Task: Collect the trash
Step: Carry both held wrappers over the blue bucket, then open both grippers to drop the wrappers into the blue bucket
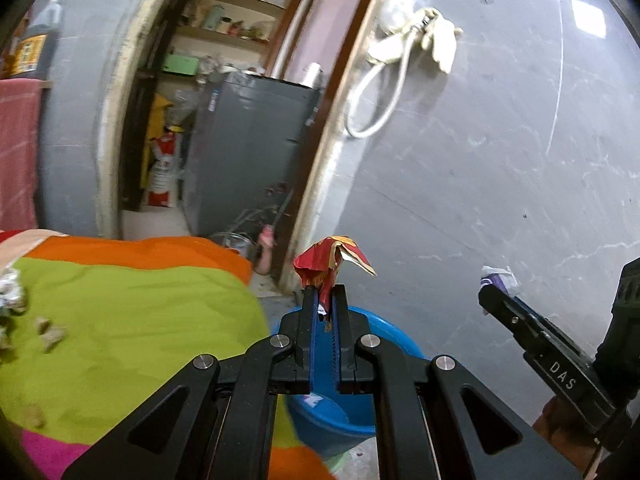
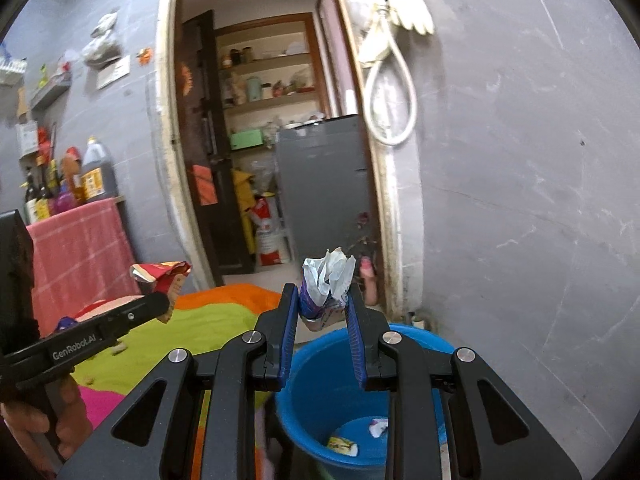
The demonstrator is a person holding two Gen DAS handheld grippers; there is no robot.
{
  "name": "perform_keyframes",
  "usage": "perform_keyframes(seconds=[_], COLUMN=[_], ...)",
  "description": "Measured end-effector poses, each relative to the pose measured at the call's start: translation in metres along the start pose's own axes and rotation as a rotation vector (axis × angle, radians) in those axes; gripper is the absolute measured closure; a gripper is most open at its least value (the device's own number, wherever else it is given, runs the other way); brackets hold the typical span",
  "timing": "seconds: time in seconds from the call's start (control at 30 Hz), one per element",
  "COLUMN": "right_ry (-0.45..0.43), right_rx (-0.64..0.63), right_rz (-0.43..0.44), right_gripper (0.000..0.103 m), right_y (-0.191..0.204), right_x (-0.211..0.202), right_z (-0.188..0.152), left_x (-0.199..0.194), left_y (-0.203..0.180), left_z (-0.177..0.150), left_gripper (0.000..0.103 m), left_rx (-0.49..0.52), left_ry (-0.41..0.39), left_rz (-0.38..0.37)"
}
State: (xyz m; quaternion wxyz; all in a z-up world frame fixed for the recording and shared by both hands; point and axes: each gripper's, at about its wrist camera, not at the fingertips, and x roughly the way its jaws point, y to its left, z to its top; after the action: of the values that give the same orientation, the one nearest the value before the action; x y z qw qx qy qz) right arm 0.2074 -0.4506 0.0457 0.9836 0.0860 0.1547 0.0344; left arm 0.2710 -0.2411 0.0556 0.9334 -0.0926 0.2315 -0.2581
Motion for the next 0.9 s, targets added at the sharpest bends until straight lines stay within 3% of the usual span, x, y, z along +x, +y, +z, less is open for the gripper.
perform_keyframes(seconds=[0.3, 0.63, 0.9], right_ry=[0.028, 0.083, 0.118], right_rx=[0.046, 0.079, 0.094], right_rz=[-0.05, -0.056, -0.061], right_gripper=[0.081, 0.078, 0.07], right_y=[-0.037, -0.057, -0.062], right_x=[0.02, 0.052, 0.072], right_z=[-0.015, -0.028, -0.034], left_x=[0.054, 0.098, 0.11], left_y=[-0.026, -0.023, -0.012], left_z=[-0.012, -0.021, -0.025], left_gripper=[0.099, 0.098, 0.089], left_rx=[0.049, 0.028, 0.007], left_ry=[0.056, 0.139, 0.184], left_rz=[-0.028, -0.01, 0.004])
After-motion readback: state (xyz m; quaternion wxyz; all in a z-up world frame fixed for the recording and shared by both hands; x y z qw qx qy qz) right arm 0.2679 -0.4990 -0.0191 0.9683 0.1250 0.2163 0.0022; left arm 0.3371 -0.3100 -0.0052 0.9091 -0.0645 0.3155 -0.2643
